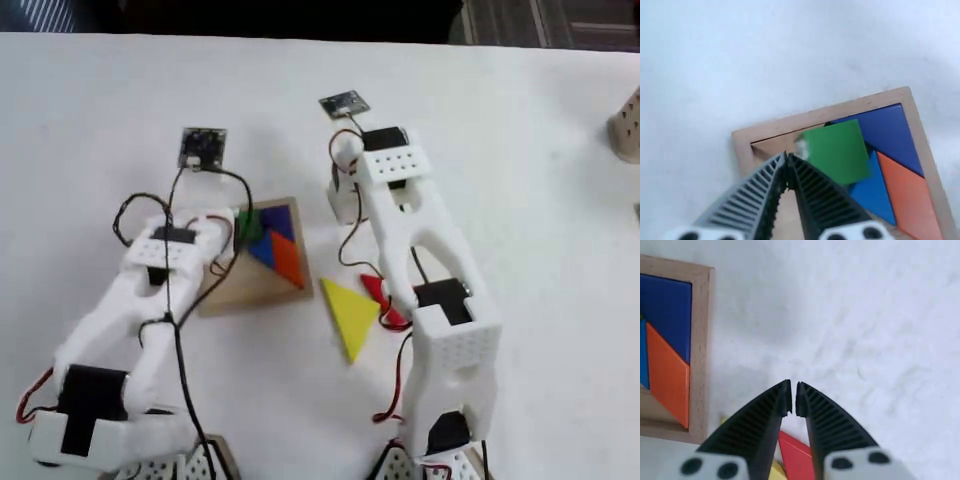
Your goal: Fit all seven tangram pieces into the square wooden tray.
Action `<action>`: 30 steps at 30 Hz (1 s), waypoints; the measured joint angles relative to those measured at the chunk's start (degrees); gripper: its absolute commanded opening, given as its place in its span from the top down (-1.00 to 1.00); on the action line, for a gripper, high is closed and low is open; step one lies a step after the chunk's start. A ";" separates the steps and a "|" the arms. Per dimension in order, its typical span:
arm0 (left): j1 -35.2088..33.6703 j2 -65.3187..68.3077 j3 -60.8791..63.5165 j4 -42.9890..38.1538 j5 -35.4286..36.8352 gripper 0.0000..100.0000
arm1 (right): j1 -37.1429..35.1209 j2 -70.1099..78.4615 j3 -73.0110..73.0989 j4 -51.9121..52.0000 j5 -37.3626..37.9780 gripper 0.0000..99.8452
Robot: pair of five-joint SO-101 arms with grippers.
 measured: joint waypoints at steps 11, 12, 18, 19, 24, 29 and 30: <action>9.93 0.00 -0.09 -4.57 0.09 0.96 | 0.00 0.00 0.00 0.00 0.00 0.96; 11.52 0.00 -0.09 -6.15 1.23 0.96 | 0.09 0.00 0.00 0.00 0.00 0.96; 13.89 3.87 -1.76 -13.45 12.13 0.96 | 0.00 0.00 0.00 0.00 0.00 0.96; 13.89 5.71 -2.90 -13.36 12.57 0.96 | 0.00 0.00 0.00 0.00 0.00 0.96; 13.80 15.21 -11.34 -6.95 13.10 0.96 | 0.00 0.00 0.00 0.00 0.00 0.96; 13.71 15.91 -13.89 0.00 13.19 0.96 | 0.00 0.00 0.00 0.00 0.00 0.96; 13.71 15.91 -13.98 1.14 13.19 0.96 | 0.00 0.00 0.00 0.00 0.00 0.96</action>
